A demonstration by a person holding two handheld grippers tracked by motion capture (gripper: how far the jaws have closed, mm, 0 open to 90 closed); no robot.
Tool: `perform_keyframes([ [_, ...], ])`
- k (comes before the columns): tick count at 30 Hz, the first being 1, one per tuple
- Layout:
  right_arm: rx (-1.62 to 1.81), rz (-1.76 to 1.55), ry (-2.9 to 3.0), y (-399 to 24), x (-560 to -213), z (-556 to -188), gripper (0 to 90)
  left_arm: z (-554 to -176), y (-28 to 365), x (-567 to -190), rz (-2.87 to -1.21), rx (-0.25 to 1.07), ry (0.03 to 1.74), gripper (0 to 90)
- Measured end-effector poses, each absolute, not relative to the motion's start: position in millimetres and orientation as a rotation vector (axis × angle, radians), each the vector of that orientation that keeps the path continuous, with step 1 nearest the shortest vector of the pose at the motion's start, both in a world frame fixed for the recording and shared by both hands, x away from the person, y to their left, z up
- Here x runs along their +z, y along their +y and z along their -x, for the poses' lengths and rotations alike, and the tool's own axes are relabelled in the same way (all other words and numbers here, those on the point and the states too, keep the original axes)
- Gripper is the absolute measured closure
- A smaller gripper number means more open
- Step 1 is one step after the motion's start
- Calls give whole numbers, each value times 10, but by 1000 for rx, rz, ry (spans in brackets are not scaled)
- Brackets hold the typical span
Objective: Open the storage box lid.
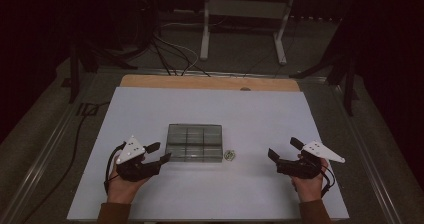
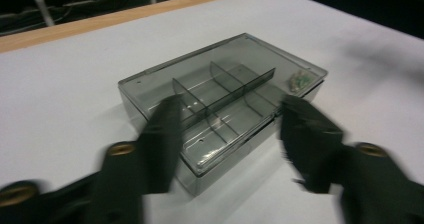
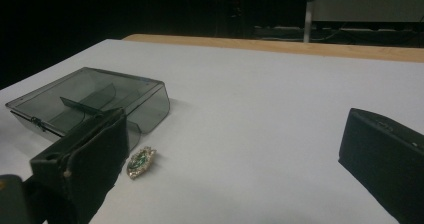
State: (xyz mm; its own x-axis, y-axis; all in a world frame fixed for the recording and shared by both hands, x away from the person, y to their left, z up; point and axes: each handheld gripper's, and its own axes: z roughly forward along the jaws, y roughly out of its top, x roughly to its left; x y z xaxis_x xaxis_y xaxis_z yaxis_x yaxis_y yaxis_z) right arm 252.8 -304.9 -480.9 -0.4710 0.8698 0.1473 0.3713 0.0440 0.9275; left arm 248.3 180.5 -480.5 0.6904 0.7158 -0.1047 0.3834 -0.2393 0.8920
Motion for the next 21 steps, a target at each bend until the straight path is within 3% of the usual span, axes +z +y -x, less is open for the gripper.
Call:
perform_keyframes([
  [7,1423,-1249,1867,-3053,-4815,-2532,0,-2494,1820,-4849,-1907,352,833,894],
  [21,1422,-1248,1873,-3040,-4821,-2532,0,-2562,1845,-5062,-2014,316,928,900],
])
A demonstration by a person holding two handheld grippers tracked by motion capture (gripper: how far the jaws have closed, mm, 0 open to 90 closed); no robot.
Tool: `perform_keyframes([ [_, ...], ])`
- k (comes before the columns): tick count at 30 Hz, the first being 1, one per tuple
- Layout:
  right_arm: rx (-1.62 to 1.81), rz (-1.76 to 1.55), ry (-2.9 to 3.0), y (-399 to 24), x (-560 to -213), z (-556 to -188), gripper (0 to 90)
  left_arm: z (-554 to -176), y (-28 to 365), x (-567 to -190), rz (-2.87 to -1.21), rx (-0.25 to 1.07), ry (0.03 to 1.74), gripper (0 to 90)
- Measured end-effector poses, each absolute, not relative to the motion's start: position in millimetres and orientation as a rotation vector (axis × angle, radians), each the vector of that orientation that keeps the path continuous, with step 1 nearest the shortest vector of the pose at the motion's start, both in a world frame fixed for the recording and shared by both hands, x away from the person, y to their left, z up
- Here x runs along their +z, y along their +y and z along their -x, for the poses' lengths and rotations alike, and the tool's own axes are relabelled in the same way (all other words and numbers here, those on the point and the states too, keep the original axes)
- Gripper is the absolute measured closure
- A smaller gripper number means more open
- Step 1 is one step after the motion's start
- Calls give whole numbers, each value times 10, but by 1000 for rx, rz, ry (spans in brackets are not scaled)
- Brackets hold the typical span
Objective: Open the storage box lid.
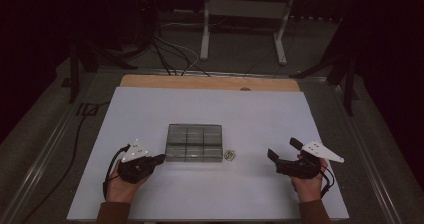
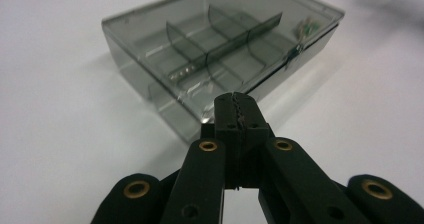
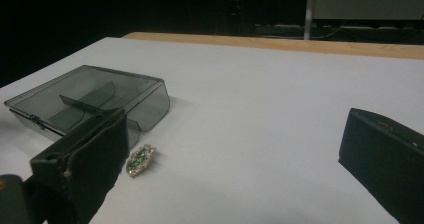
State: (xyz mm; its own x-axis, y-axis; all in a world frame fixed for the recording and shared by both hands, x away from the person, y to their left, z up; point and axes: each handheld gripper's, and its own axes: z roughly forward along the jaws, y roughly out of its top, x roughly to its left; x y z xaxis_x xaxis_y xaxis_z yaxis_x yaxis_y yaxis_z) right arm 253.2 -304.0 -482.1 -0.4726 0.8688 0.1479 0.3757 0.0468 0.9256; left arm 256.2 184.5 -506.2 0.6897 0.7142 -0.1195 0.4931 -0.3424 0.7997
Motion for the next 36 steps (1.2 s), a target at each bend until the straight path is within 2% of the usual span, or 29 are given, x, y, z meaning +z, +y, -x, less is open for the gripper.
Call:
perform_keyframes([
  [11,1427,-1256,1874,-3034,-4830,-2536,0,-2632,1831,-5186,-2075,303,1011,900],
  [36,1427,-1254,1887,-3007,-4851,-2542,0,-2664,1818,-5198,-2045,312,1009,900],
])
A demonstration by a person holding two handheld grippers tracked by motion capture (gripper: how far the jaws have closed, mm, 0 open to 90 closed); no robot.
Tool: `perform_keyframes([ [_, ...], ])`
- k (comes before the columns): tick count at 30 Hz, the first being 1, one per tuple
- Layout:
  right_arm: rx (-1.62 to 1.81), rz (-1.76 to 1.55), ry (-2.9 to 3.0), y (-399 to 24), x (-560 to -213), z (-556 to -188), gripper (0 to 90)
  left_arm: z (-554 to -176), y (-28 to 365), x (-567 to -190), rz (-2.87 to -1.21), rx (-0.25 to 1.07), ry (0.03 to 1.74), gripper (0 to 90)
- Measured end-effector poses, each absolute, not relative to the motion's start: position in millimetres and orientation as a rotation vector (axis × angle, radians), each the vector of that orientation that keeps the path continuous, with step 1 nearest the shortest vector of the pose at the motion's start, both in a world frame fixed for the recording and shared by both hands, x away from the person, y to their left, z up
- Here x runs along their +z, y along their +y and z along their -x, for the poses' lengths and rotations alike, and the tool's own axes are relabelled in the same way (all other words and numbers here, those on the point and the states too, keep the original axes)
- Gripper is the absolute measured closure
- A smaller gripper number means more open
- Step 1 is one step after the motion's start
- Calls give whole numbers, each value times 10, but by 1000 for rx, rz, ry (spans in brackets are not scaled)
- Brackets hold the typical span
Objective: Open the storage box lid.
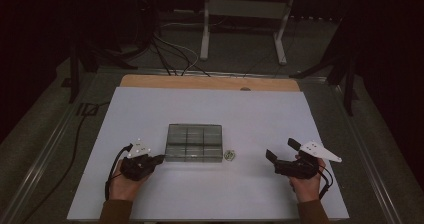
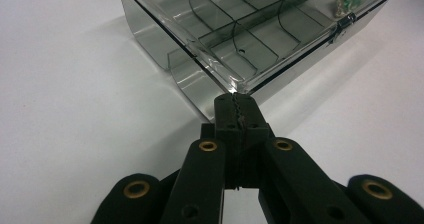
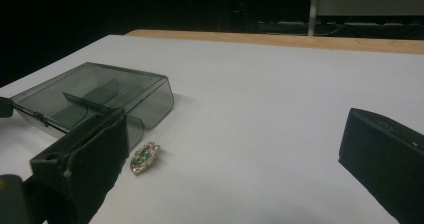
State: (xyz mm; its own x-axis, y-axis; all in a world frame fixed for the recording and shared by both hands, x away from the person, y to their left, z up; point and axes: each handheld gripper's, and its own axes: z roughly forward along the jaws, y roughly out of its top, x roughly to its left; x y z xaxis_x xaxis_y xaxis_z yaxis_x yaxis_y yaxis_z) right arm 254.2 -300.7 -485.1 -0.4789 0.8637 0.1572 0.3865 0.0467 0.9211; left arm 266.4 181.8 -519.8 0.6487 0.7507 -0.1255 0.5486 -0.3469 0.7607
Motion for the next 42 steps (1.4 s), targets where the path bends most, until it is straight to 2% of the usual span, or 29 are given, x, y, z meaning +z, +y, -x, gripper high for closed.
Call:
perform_keyframes([
  [23,1455,-1157,1902,-2895,-4805,-2563,0,-2714,1798,-5054,-1930,324,1038,900],
  [30,1497,-993,1919,-2650,-4690,-2654,0,-2811,1739,-4941,-1910,335,1050,900],
  [42,1471,-957,2114,-2239,-4641,-2977,0,-2983,1638,-4683,-1845,379,1064,900],
])
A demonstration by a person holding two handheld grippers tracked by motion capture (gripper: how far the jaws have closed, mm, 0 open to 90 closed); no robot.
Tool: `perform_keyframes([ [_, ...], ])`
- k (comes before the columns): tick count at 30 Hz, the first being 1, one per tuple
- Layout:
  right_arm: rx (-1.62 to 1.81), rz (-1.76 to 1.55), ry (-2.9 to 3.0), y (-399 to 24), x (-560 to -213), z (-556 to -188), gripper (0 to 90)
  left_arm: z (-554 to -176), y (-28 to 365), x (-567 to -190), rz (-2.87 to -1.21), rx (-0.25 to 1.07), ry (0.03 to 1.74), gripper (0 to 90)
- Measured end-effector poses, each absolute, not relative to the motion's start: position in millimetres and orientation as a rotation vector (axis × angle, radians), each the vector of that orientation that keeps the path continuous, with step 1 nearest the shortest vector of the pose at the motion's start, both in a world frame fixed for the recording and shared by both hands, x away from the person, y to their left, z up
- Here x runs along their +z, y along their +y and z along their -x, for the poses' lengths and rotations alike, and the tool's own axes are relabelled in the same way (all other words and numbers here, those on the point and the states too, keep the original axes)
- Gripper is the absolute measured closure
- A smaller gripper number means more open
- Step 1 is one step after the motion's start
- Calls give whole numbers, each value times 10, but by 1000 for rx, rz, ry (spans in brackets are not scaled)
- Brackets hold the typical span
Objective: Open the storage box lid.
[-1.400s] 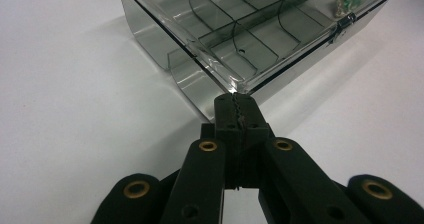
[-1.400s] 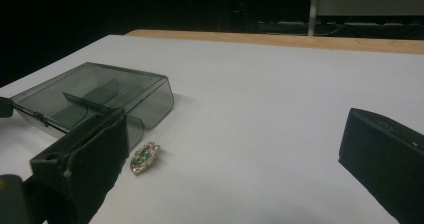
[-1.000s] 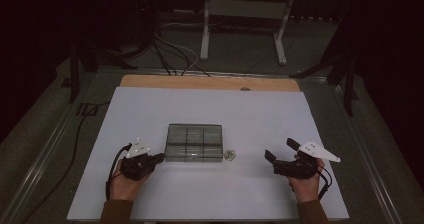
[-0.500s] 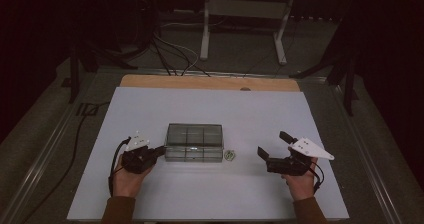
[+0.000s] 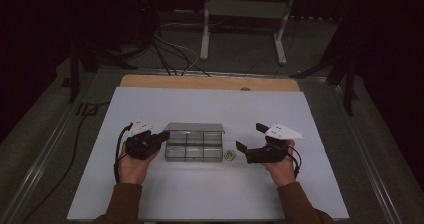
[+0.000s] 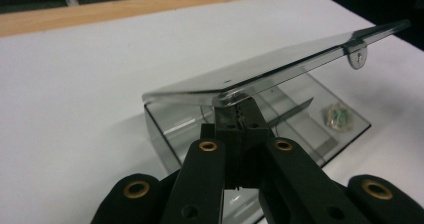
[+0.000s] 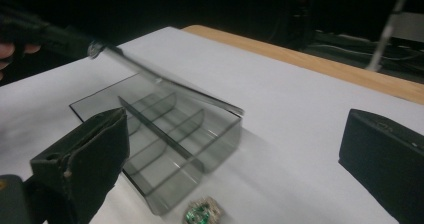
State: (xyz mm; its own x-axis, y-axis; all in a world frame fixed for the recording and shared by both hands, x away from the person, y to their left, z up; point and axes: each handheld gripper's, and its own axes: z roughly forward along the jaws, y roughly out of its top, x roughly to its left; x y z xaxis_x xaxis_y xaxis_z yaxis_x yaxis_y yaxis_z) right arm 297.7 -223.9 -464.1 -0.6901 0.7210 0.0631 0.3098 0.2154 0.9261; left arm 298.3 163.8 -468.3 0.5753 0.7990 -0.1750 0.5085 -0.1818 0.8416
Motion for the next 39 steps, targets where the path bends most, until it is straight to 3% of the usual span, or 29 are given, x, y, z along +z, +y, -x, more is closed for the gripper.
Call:
perform_keyframes([
  [12,1390,-848,2220,-1754,-4675,-3318,98,-3096,1553,-4588,-1801,393,1081,900],
  [15,1356,-836,2250,-1634,-4745,-3444,199,-3103,1552,-4587,-1795,387,1082,900],
  [17,1299,-815,2277,-1540,-4833,-3541,337,-3099,1549,-4589,-1796,389,1077,900],
  [18,1299,-815,2277,-1540,-4833,-3541,337,-3099,1549,-4589,-1796,389,1077,900],
  [25,1261,-752,2250,-1420,-4873,-3559,556,-3077,1544,-4584,-1807,388,1046,858],
  [27,1272,-758,2252,-1424,-4865,-3562,581,-3053,1532,-4595,-1811,386,1025,795],
  [32,1277,-750,2268,-1437,-4862,-3570,585,-2978,1491,-4632,-1821,423,1002,533],
  [35,1279,-758,2272,-1439,-4860,-3572,584,-2890,1482,-4729,-1817,457,1021,492],
  [39,1284,-769,2270,-1440,-4862,-3573,579,-2830,1487,-4877,-1825,479,1069,353],
])
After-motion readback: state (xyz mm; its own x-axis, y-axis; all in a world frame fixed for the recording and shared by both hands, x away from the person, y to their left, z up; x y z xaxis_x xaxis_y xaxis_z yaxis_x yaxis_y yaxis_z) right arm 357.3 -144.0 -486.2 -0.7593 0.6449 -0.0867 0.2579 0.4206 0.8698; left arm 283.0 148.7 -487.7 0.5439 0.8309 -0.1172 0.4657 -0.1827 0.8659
